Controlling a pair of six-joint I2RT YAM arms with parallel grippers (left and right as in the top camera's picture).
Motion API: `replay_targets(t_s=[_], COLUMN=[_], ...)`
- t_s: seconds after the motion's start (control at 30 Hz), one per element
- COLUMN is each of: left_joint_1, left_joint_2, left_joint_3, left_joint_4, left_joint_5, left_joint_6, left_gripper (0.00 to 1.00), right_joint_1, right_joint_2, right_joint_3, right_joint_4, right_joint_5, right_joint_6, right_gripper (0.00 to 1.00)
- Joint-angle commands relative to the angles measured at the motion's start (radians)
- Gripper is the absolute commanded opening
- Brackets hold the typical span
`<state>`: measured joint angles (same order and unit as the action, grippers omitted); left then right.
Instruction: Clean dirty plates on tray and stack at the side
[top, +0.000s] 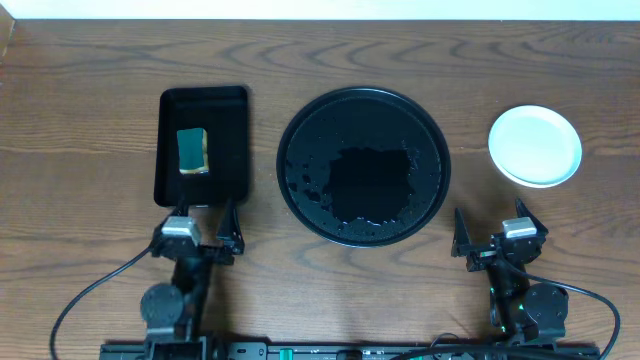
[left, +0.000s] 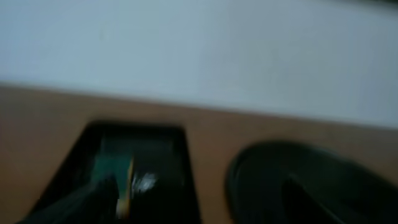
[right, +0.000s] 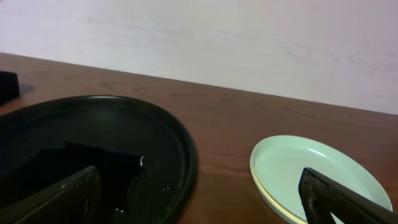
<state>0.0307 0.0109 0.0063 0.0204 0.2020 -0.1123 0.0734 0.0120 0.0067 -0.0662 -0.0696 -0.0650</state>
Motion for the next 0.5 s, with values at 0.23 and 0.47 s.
replay_targets(t_s=[0.23,0.47], left_joint_1=[-0.003,-0.003], left_joint_2=[-0.008,-0.008], left_joint_3=[-0.002,-0.002], left_joint_4=[-0.079,-0.079], left_joint_5=[-0.065,-0.065], left_joint_6=[0.006,0.006], left_gripper=[0.84,0.84], right_joint_1=[-0.001,-0.001], right_joint_2=[-0.007,-0.007], right_joint_3=[-0.001,-0.001], right_joint_4=[-0.005,-0.005], right_joint_5=[0.01,0.01], right_joint_6=[0.012,0.012], right_gripper=[0.99,0.99])
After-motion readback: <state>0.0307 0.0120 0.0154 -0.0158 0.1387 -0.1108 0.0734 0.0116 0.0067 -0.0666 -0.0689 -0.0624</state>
